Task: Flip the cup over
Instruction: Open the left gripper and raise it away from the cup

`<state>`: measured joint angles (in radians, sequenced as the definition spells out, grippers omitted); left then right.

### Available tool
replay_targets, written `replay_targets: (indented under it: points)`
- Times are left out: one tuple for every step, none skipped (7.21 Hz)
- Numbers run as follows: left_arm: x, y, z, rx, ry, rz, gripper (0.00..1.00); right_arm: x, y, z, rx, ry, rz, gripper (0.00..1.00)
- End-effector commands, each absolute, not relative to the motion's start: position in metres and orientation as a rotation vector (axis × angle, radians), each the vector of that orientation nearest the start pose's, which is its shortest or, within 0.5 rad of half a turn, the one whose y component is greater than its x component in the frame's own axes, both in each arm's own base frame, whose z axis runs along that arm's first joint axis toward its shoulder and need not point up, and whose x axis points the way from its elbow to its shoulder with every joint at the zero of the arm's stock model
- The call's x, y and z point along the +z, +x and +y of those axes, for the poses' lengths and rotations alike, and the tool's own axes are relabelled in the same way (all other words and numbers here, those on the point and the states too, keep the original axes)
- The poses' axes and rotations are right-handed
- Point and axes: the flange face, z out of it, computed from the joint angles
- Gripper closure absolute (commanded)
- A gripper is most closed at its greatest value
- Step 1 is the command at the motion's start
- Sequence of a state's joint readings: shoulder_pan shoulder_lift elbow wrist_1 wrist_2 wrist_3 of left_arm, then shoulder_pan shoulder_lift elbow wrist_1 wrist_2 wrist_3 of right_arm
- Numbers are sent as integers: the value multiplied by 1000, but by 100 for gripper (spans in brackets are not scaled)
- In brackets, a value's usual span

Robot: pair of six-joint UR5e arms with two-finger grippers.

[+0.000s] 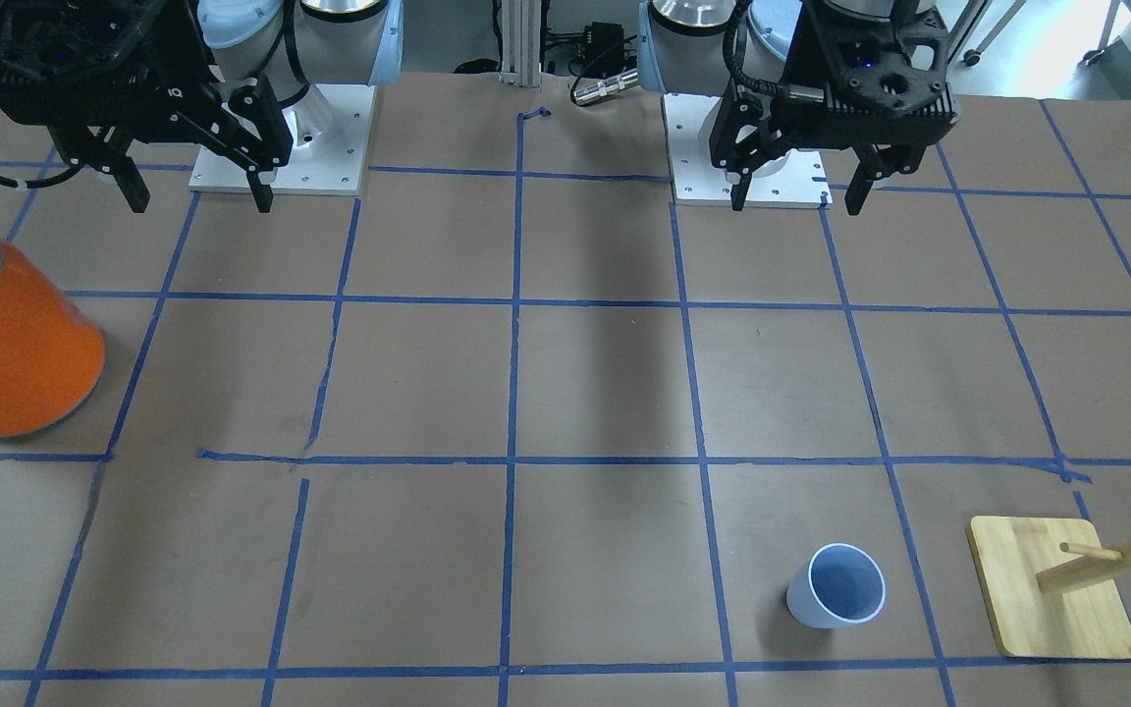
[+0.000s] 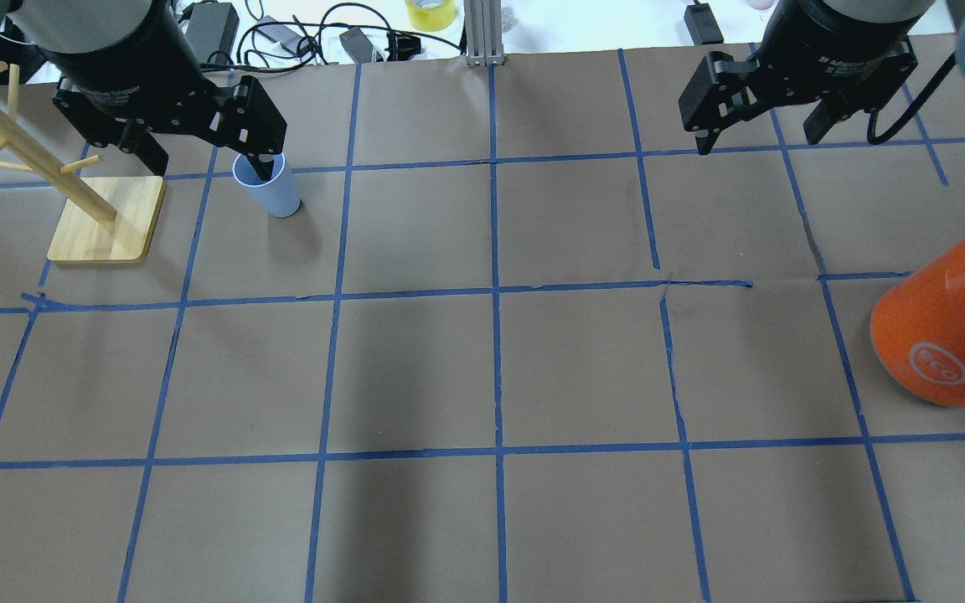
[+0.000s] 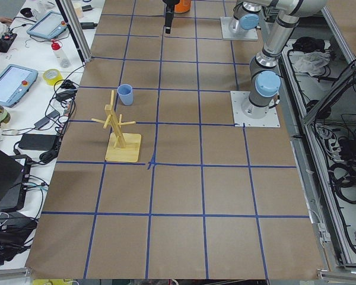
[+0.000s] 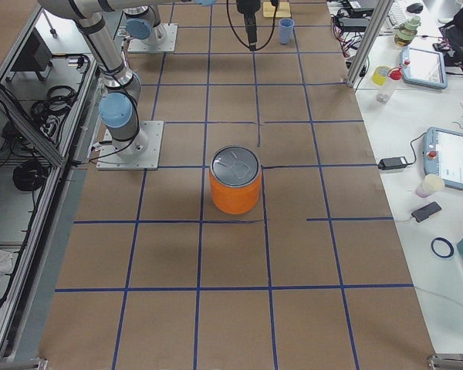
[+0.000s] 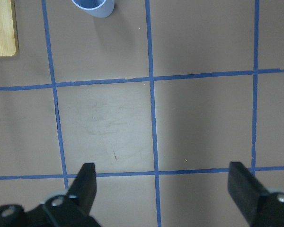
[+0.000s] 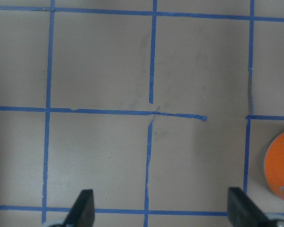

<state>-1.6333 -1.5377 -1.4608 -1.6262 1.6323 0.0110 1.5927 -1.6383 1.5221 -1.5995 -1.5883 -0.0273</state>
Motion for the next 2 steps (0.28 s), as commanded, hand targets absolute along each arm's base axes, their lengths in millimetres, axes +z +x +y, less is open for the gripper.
replay_targets:
  points:
    - [551, -157, -474, -135, 117, 3079, 0, 542, 142, -468, -201, -73, 3153, 0]
    - [551, -157, -474, -135, 117, 3079, 0, 542, 142, -467, -196, -73, 3153, 0]
